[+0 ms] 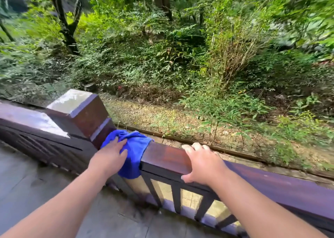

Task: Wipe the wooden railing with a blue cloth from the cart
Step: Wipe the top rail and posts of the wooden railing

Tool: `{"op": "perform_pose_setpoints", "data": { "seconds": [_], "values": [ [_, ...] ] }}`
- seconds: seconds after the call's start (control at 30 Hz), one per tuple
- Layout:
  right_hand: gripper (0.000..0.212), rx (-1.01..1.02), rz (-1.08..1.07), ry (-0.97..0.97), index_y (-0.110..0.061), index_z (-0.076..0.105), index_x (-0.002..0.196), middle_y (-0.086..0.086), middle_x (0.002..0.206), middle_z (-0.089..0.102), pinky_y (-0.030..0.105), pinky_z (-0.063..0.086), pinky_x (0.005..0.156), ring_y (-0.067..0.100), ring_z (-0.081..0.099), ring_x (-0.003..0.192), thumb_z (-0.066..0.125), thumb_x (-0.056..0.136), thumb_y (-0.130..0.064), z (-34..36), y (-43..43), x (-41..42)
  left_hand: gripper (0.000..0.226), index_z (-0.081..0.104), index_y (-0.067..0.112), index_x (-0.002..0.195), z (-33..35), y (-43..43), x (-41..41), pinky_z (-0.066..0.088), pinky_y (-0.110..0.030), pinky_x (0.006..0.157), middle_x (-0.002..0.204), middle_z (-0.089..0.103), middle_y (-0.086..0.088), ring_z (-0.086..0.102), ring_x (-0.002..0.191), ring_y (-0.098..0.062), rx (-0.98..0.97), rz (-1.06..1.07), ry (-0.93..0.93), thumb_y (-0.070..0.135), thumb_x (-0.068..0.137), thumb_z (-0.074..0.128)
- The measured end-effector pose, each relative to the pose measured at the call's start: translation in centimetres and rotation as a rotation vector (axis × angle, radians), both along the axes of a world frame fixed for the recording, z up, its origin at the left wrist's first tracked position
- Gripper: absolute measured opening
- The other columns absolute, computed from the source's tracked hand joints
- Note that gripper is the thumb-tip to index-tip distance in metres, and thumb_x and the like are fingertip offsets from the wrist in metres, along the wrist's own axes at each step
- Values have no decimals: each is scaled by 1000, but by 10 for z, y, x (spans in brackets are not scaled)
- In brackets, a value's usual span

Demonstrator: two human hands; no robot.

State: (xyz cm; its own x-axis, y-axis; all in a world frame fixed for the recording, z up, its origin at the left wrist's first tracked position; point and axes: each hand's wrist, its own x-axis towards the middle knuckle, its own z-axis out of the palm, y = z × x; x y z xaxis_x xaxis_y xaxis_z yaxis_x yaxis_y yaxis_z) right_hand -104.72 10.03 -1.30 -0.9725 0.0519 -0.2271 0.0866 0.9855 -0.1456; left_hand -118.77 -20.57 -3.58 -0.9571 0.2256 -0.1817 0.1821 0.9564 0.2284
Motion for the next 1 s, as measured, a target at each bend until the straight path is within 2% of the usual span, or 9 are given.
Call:
{"op": "perform_pose_setpoints", "data": {
  "seconds": [0.1, 0.27, 0.37, 0.43, 0.53, 0.67, 0.77, 0.87, 1.0],
  "values": [
    [101, 35, -41, -53, -28, 32, 152, 7, 140, 47, 53, 48, 97, 35, 48, 129, 77, 69, -65, 3, -47, -23, 55, 33, 24, 153, -4, -13, 0, 21, -34, 118, 164, 23, -9, 23, 149, -20, -15, -139, 41, 42, 101, 40],
    [78, 81, -171, -38, -22, 41, 140, 10, 134, 46, 61, 43, 105, 37, 48, 128, 78, 77, -49, 4, -134, -60, 63, 30, 29, 153, -1, -38, -13, 40, -41, 111, 161, 29, -4, 33, 143, -24, -168, -334, 8, 38, 95, 53],
    [70, 69, -241, 20, -21, 43, 135, 9, 131, 47, 56, 49, 101, 36, 48, 125, 74, 78, -50, 5, -166, -69, 41, 51, 20, 125, 4, -43, -16, 55, -41, 79, 121, 53, -6, 52, 108, -28, -280, -499, 199, 7, 86, 55],
    [70, 86, -251, 59, -21, 42, 135, 9, 134, 47, 52, 51, 97, 36, 47, 126, 70, 79, -52, 2, -183, -65, 31, 53, 20, 107, 7, -53, -16, 50, -39, 67, 104, 54, -5, 54, 96, -28, -179, -540, 218, 3, 81, 53],
    [66, 105, -248, 130, -23, 47, 135, 4, 128, 52, 47, 55, 87, 33, 51, 120, 62, 81, -58, -5, -211, -53, 23, 57, 26, 95, 3, -78, -13, 46, -38, 68, 97, 56, 0, 59, 91, -25, 172, -451, 132, 13, 77, 50],
    [62, -35, -116, 199, -22, 55, 132, 4, 124, 60, 46, 52, 90, 32, 56, 111, 53, 81, -57, -15, -276, -66, 23, 61, 35, 87, -4, -137, -13, 47, -29, 73, 84, 66, 16, 58, 81, -3, 655, -72, -2, 23, 69, 53],
    [62, -312, -72, 262, -24, 53, 137, 3, 129, 59, 44, 49, 100, 30, 56, 116, 54, 83, -54, -23, -335, -94, 31, 62, 43, 82, 7, -179, -30, 45, -20, 61, 75, 67, 22, 61, 68, 0, 770, 175, -36, 14, 71, 59],
    [62, -628, -41, 243, -32, 44, 142, -5, 132, 53, 39, 46, 102, 21, 52, 122, 56, 86, -54, -21, -390, -126, 29, 67, 35, 86, 33, -217, -54, 57, -38, 60, 73, 72, 11, 67, 67, -18, 912, 333, -37, 17, 68, 53],
    [75, -702, -1, 276, -27, 33, 152, -4, 142, 44, 39, 43, 108, 20, 45, 131, 59, 86, -51, -9, -439, -174, 36, 70, 40, 94, 59, -258, -107, 54, -36, 66, 78, 73, 8, 66, 71, -15, 882, 282, 101, 22, 68, 52]
  ]
}}
